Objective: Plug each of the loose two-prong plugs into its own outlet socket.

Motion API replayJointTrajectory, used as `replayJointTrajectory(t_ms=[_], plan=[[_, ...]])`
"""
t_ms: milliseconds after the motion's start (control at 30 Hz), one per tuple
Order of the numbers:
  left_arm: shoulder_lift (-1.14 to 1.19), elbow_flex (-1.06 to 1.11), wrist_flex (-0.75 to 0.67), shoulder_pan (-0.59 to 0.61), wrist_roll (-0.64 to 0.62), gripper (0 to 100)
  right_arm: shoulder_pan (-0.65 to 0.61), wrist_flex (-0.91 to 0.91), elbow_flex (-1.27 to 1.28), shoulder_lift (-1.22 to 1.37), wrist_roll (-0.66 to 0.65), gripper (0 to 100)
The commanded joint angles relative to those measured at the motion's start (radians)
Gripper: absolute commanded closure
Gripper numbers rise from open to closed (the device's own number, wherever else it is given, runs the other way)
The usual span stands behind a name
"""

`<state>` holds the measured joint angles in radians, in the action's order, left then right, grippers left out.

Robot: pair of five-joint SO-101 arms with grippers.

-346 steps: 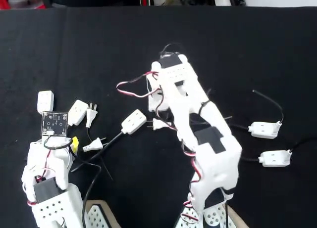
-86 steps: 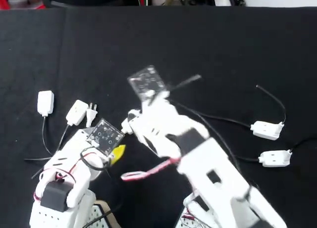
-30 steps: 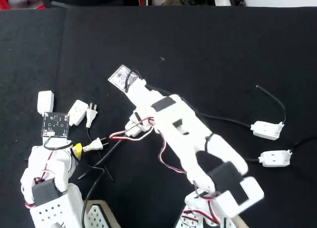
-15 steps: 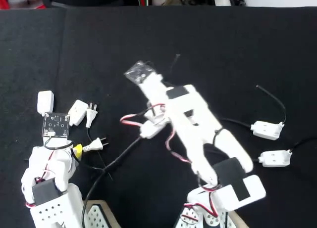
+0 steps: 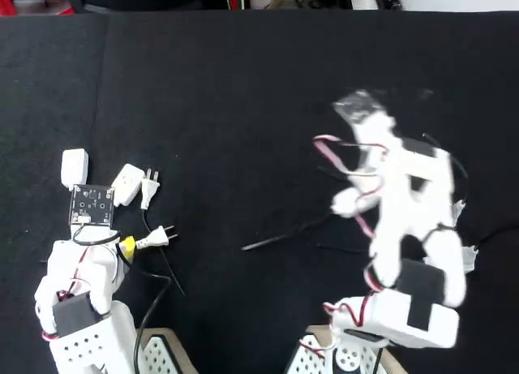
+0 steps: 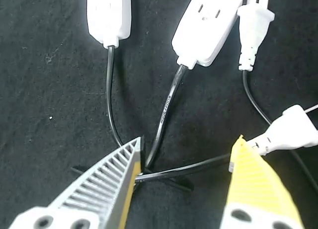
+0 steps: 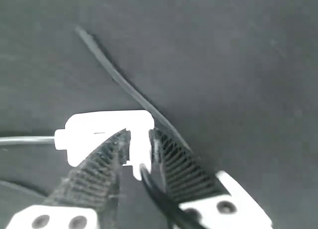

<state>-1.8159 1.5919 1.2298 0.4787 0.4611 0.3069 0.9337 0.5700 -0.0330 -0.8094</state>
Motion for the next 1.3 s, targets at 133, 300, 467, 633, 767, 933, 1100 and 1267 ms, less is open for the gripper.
replayJointTrajectory(t_ms=[133, 300, 467, 633, 767, 933, 1100, 1267], plan=[[-0.005, -0.002, -0.014, 0.002, -0.003, 72, 0.328, -0.126, -0.021, -0.033, -0.167, 98.5], [-0.005, -0.002, -0.014, 0.002, -0.003, 72, 0.358, -0.109, -0.016, -0.031, -0.170, 96.6], [-0.005, -0.004, -0.014, 0.001, -0.003, 72, 0.330, 0.068, -0.054, -0.048, -0.164, 70.3], [-0.005, -0.031, -0.011, 0.010, -0.011, 72, 0.304, 0.149, -0.124, -0.163, -0.025, 52.1], [-0.005, -0.082, -0.011, 0.012, -0.072, 72, 0.241, 0.281, -0.176, -0.302, 0.061, 58.1], [0.000, -0.143, -0.011, 0.024, -0.123, 72, 0.098, 0.491, -0.280, -0.450, 0.221, 76.2], [0.005, -0.213, -0.025, 0.162, -0.180, 71, -0.092, 0.594, -0.418, -0.498, 0.394, 91.7], [0.063, -0.231, -0.115, 0.208, -0.198, 71, -0.333, 0.675, -0.496, -0.429, 0.542, 82.7]])
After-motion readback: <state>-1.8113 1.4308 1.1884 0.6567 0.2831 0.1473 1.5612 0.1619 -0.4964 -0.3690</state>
